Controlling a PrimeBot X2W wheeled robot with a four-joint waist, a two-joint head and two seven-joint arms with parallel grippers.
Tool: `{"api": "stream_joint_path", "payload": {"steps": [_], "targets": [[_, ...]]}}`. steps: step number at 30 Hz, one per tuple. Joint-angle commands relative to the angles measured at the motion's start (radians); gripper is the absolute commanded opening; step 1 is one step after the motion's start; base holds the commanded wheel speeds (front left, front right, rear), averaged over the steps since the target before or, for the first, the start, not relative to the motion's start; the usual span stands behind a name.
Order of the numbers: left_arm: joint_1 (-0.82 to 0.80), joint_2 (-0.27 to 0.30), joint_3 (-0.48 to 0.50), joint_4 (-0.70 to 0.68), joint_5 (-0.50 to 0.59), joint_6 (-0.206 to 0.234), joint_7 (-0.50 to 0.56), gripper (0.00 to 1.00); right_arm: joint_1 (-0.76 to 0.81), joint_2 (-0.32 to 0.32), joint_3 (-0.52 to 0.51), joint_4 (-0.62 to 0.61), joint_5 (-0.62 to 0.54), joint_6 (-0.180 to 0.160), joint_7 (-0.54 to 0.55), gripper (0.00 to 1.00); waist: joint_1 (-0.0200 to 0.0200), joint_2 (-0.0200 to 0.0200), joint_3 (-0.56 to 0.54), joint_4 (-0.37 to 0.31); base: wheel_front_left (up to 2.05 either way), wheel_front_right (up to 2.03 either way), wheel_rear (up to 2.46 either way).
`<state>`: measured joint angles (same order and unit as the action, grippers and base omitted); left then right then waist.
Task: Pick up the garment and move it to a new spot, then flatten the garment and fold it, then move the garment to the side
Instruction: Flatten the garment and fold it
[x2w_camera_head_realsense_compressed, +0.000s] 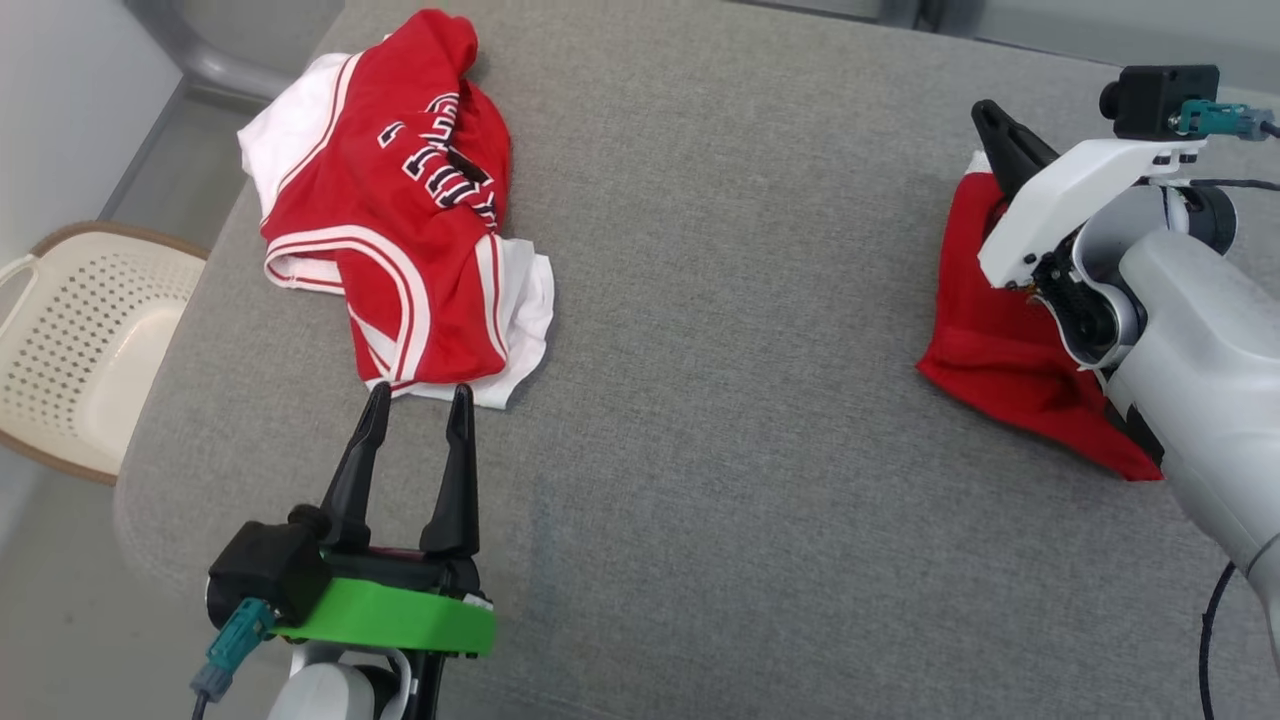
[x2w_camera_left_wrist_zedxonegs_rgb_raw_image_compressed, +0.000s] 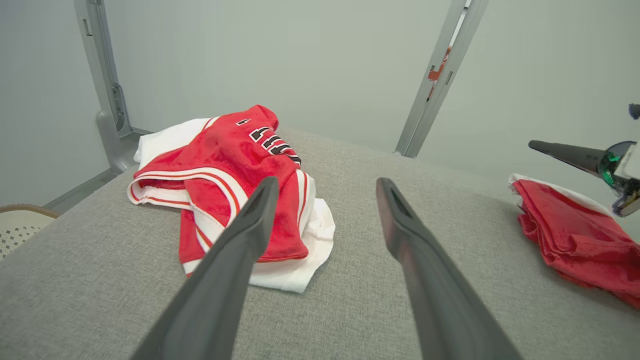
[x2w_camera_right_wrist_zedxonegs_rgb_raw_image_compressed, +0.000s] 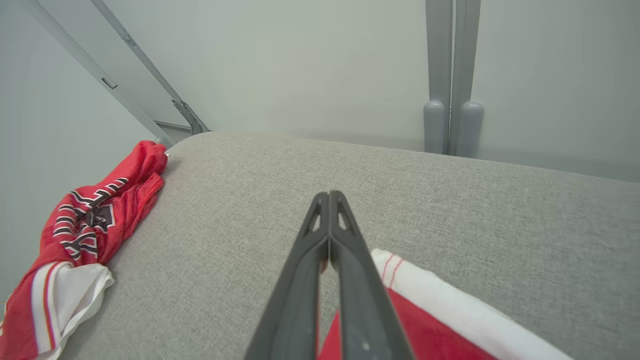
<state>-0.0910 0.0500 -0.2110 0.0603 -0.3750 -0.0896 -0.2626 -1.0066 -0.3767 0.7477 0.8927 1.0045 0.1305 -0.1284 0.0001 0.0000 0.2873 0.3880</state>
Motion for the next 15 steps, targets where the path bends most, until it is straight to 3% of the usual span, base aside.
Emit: {"api": "stream_joint_path", "payload": {"steps": [1, 2, 3, 4, 10, 15], "targets": [[0.016, 0.001, 0.011, 0.002, 0.011, -0.006, -0.003, 1.0, 0.022, -0.012, 0.01, -0.023, 0.014, 0.0, -0.024, 0.13, -0.0001, 0.0, -0.068, -0.076, 0.0, 0.0, 0.0], [0.019, 0.001, 0.018, 0.003, 0.017, -0.009, -0.003, 1.0, 0.026, -0.015, 0.014, -0.038, 0.018, 0.0, -0.037, 0.27, -0.0001, 0.0, -0.077, -0.09, 0.0, 0.0, 0.0], [0.022, 0.001, 0.028, 0.004, 0.023, -0.01, -0.003, 1.0, 0.031, -0.02, 0.022, -0.057, 0.019, 0.0, -0.053, 0.67, -0.0001, 0.0, -0.088, -0.108, 0.0, 0.0, 0.0], [0.025, 0.001, 0.037, 0.005, 0.031, -0.013, -0.003, 1.0, 0.038, -0.023, 0.028, -0.072, 0.022, 0.0, -0.066, 0.99, -0.0001, 0.0, -0.099, -0.124, 0.0, 0.0, 0.0], [0.051, 0.004, 0.108, -0.006, 0.059, -0.024, -0.003, 1.0, 0.077, -0.045, 0.034, -0.161, 0.013, 0.0, -0.123, 1.0, -0.0001, 0.0, -0.161, -0.226, 0.0, 0.0, 0.0], [0.064, 0.012, 0.174, -0.027, 0.074, -0.026, -0.003, 1.0, 0.147, -0.053, -0.062, -0.231, -0.055, 0.0, -0.136, 1.0, -0.0001, 0.0, -0.196, -0.3, 0.0, 0.0, 0.0]]}}
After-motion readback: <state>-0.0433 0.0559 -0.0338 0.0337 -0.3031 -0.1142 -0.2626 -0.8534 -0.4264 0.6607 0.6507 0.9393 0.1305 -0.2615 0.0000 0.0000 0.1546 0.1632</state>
